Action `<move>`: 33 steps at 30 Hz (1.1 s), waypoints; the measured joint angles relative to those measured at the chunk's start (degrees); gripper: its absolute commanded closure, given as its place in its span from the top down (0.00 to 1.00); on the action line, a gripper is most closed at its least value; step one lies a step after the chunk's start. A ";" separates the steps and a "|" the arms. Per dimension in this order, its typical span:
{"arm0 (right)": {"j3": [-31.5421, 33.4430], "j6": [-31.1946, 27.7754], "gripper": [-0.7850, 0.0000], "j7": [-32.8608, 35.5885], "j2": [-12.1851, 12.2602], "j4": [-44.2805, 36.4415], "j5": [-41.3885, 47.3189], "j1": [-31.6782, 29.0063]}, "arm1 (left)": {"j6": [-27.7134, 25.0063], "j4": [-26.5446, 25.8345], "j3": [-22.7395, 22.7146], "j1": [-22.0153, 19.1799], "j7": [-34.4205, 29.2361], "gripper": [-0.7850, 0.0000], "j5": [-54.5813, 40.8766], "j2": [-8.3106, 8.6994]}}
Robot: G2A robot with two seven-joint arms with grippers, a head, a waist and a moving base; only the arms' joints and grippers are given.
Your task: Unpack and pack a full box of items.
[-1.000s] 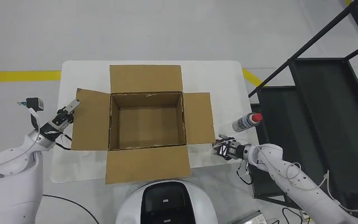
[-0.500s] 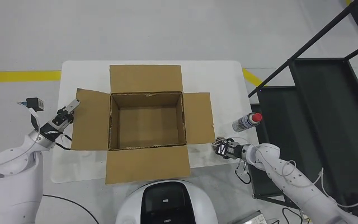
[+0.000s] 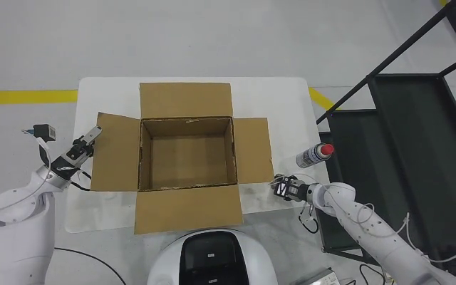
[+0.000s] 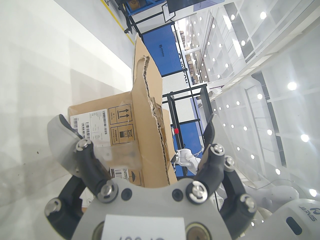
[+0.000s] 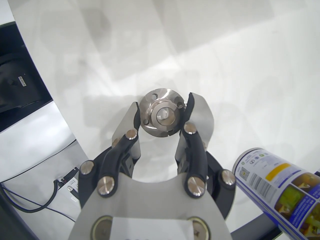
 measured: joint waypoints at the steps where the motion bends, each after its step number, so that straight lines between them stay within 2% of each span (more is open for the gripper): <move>1: 0.09 0.11 0.00 -0.13 -0.02 -0.03 -0.06 -0.09 | 0.00 0.00 0.00 0.00 0.00 1.00 0.00 0.00; 19: 3.69 -0.15 0.00 -0.53 0.73 -3.24 -1.51 -2.99 | 0.00 0.00 0.00 0.00 0.00 1.00 0.00 0.00; 33: 3.19 -0.34 0.00 0.94 0.08 -3.56 -1.90 -2.48 | 0.00 0.00 0.00 0.00 0.00 1.00 0.00 0.00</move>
